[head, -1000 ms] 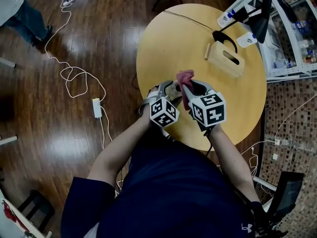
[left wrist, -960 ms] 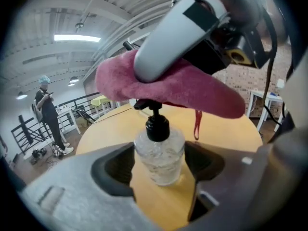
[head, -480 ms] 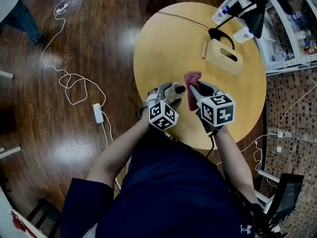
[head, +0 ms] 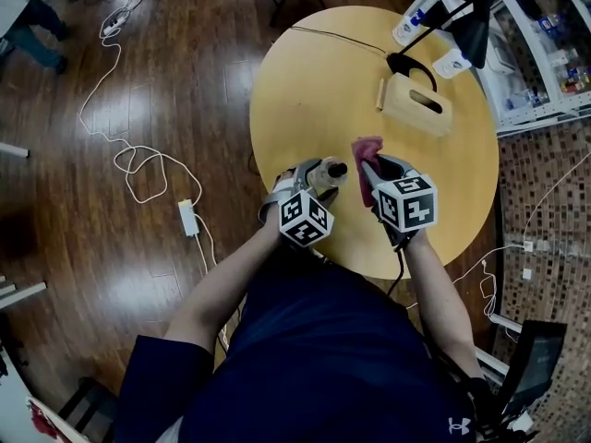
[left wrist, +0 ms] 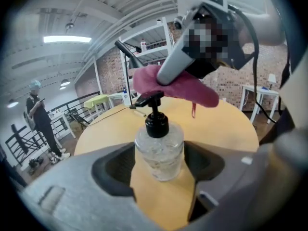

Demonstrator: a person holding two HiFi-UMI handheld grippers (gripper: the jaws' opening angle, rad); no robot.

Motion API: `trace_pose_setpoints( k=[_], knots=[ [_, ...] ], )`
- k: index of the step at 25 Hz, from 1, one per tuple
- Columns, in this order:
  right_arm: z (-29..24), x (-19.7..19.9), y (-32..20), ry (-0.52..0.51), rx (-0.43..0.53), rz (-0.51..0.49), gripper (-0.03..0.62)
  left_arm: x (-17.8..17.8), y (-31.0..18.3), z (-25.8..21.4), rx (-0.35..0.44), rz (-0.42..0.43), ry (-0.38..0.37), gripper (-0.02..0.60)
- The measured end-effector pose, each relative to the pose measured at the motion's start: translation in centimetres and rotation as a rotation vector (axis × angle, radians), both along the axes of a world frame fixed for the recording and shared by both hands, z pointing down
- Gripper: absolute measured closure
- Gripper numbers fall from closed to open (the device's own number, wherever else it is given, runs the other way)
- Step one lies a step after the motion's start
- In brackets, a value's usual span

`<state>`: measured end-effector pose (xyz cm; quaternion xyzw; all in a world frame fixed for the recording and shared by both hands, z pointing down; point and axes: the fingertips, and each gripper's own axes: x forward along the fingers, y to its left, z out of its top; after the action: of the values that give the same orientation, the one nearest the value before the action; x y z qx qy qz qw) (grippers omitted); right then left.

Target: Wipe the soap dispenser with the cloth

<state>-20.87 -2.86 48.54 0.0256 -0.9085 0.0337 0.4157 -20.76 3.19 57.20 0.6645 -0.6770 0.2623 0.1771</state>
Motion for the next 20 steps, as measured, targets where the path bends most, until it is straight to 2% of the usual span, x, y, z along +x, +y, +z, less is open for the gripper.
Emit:
trace_pose_setpoints(
  k=[2, 4, 6, 8, 11, 13, 16, 18, 20],
  knots=[
    [0.6, 0.3, -0.7, -0.005, -0.071, 0.020, 0.507, -0.1, 0.5, -1.1, 0.017, -0.034, 0.055, 0.261],
    [1.5, 0.1, 0.5, -0.001, -0.176, -0.019, 0.507, -0.2, 0.7, -2.4, 0.039, -0.085, 0.128, 0.261],
    [2.9, -0.3, 2.1, 0.023, -0.228, -0.068, 0.507, 0.0, 0.6, -2.7, 0.019, -0.115, 0.167, 0.261],
    [4.5, -0.9, 2.6, 0.025, -0.220, -0.075, 0.507, 0.1, 0.3, -2.3, -0.020, -0.128, 0.150, 0.261],
    [5.2, -2.0, 1.4, -0.035, -0.212, -0.024, 0.504, -0.4, 0.2, -1.7, -0.061, -0.129, 0.083, 0.302],
    [5.3, -2.1, 1.2, -0.050, -0.195, -0.040, 0.505, -0.4, 0.2, -1.7, -0.075, -0.113, 0.082, 0.301],
    [5.5, -1.6, 2.5, -0.057, -0.232, -0.070, 0.513, -0.9, 0.5, -1.5, -0.104, -0.046, 0.069, 0.301],
    [5.7, -0.6, 3.2, -0.053, -0.277, -0.061, 0.517, -0.7, 0.4, -1.3, -0.135, 0.065, 0.034, 0.298],
    [5.7, 1.8, 3.4, -0.022, -0.301, -0.070, 0.517, 0.9, -0.1, -1.1, -0.172, 0.215, 0.013, 0.294]
  ],
)
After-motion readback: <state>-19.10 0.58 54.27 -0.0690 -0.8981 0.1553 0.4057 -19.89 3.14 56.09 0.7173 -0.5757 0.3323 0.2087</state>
